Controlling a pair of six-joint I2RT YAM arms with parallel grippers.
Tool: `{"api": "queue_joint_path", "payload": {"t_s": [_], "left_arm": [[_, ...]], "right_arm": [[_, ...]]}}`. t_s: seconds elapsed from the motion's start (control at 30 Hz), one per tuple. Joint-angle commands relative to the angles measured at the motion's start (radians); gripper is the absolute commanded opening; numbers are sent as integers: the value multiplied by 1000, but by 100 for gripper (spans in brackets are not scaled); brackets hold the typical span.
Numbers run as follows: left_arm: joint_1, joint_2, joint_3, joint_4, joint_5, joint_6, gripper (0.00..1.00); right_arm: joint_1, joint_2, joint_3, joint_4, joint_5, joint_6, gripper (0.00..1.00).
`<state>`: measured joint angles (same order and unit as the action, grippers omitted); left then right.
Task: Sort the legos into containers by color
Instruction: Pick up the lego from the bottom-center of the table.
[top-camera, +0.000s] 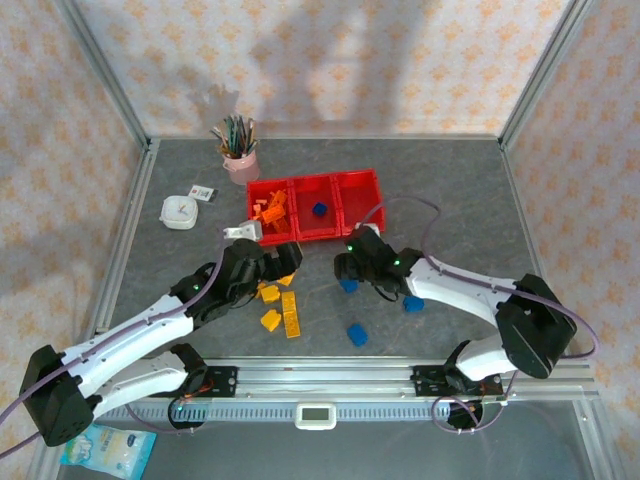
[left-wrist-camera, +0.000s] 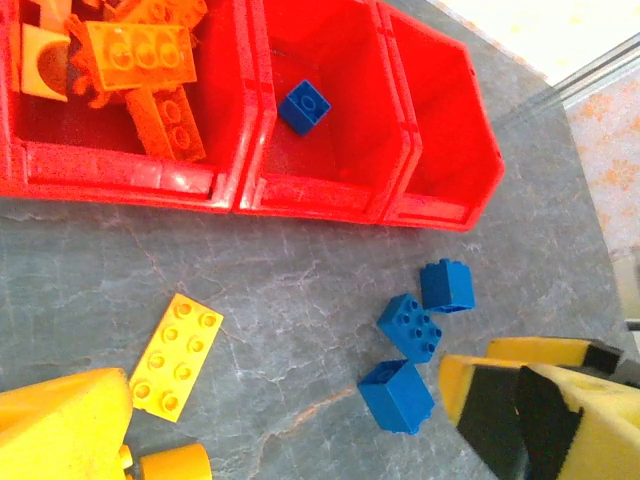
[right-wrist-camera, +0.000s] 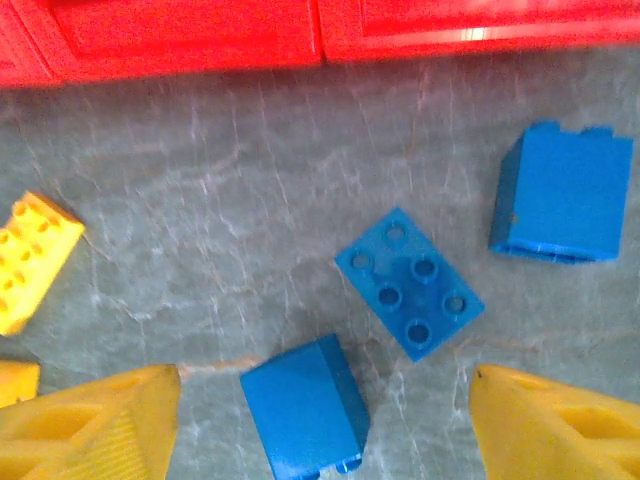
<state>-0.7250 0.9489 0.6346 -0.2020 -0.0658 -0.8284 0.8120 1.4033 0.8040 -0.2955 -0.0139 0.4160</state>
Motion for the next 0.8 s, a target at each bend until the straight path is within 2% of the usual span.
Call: {"api": "queue_joint_path", "payload": {"t_s": [0.0,0.17,0.37,0.6,0.77], "left_arm": [[-13,12,-13,49,-38,-38,99],[-17,10,-31,51,-63,-55,99],[-17,2,-30,28,-85,-57,99],[-15,-28,-39,-12,-129,-57,99],[-16,-38,-35,-28,-140,-52,99]], "right_arm": [[29,4,-30,35,42,47,76],[61,43,-68,86,29,67,77],[76,125,-37,120,45,42,75],[96,223,31,112,81,12,68],[108,265,66,98,108,7,59]]}}
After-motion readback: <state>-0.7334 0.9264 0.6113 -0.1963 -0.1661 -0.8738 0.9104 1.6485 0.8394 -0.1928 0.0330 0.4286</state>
